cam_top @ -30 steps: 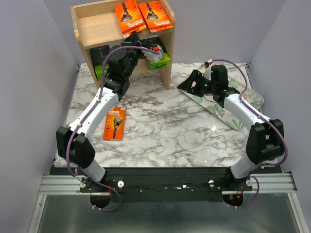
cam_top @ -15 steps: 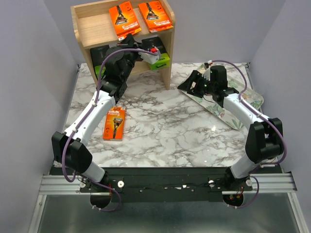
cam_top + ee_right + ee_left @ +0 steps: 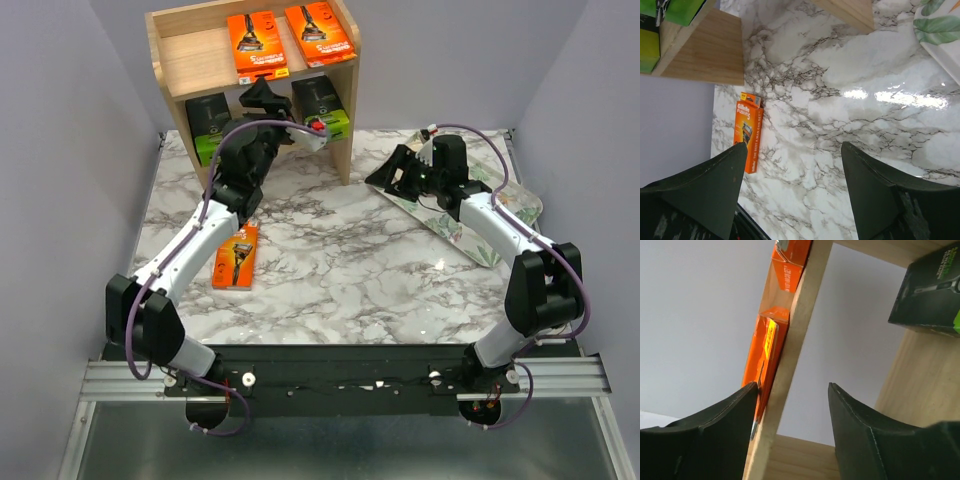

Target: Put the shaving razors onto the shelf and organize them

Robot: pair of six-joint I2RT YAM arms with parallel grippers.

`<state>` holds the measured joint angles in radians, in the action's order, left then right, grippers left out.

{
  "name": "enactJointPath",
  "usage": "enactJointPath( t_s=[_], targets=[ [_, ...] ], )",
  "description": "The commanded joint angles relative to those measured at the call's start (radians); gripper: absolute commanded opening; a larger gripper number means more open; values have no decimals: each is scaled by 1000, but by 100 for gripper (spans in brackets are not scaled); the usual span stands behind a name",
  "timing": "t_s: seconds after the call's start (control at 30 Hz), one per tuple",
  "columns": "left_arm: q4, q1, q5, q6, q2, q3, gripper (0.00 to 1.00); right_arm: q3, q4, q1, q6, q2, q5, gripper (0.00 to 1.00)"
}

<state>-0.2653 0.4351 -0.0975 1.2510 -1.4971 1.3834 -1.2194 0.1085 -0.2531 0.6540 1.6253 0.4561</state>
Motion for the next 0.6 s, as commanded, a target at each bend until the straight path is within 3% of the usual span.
enactJointPath(
  t_s=[0.0,0.1,0.17,0.3,0.37,0.4,0.43,0.57],
  targets=[
    [-258,50,-62,5,162,-134,85,-9,16,8,-13,-2,-28,84],
    [-327,89,-120,-11,326,-305,93,-9,3,9,-28,-11,-16,84],
    [-278,100,-131,-73,432,-418,95,-8,0,8,-33,-12,-11,84],
    [127,99,-247,-379,665,-458,95,-3,-10,6,-36,1,21,84],
    [318,53,-278,-589,682,-426,95,-12,-12,-12,-53,16,52,84],
    [462,21,-263,-661,689,-417,95,-17,-13,-21,-60,24,65,84],
    [513,-45,-252,-831,690,-415,95,-22,-19,-47,-62,30,84,84],
    [767,-264,-92,-1186,632,-368,94,-63,-36,-141,-47,88,92,85]
  ],
)
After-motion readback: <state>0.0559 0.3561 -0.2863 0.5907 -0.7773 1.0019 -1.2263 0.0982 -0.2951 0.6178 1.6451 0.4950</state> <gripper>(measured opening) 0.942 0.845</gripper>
